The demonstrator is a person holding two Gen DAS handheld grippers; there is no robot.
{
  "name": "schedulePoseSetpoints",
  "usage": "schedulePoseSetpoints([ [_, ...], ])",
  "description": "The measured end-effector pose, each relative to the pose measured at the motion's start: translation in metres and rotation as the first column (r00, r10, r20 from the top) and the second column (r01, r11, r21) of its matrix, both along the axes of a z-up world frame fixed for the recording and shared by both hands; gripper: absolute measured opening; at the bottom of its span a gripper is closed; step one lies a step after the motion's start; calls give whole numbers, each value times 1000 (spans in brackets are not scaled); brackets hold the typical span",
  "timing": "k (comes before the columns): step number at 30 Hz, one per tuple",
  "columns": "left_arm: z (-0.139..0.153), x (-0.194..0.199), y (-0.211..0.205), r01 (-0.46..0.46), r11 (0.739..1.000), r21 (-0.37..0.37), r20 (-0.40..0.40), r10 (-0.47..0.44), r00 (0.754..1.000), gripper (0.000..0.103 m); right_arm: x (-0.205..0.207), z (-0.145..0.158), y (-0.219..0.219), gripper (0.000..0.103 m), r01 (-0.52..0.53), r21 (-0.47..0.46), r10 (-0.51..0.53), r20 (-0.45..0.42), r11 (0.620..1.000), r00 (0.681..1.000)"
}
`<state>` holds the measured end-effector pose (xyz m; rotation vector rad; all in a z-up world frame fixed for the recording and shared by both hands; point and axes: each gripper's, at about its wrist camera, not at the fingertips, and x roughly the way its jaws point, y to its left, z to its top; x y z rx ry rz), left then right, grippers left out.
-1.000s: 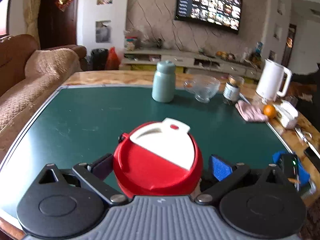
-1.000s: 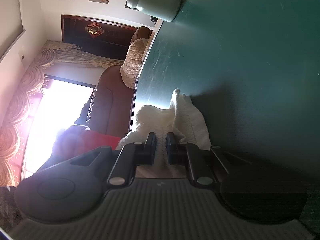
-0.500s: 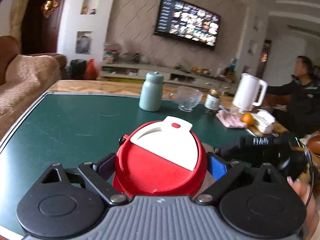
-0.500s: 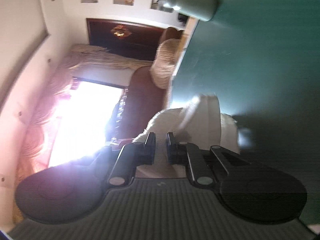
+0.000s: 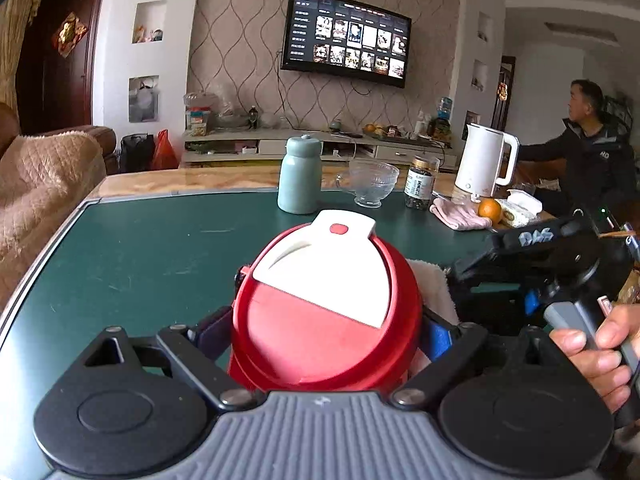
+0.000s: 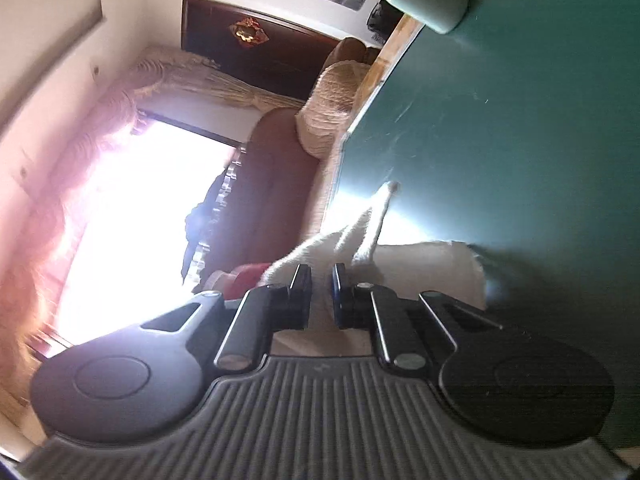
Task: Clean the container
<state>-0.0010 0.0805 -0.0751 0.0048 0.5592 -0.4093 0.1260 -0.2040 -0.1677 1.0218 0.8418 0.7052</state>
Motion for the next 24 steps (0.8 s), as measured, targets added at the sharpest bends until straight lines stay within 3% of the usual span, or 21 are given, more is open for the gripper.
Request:
schedulePoseSetpoints([
  [5,1,-5,-4,39,999,34,21,-39,999,94,-3,-21,-15,14,42,-41,-46,-111,998,993],
  [9,2,-10,-14,81,992,92,52,-86,995,94,-8,7,-5,14,-10,36,11,-21,999,1000],
  [12,3,-14,-17,114,985,128,60,-123,991,94,-5,15,-3,13,-32,3,32,15,999,999],
  [14,4,-18,-20,144,976,161,68,-157,985,94,-1,-1,-10,13,-23,-24,22,-38,999,999],
  [17,5,-23,-28,178,961,211,84,-199,976,94,0,-22,-25,13,-4,7,5,-135,1000,991],
  [22,6,-24,-41,214,944,252,99,-245,964,95,-11,7,-22,14,-55,99,58,-27,994,998],
  [24,7,-22,-47,228,938,263,98,-261,960,95,-9,9,-22,13,-57,67,58,-11,996,998],
])
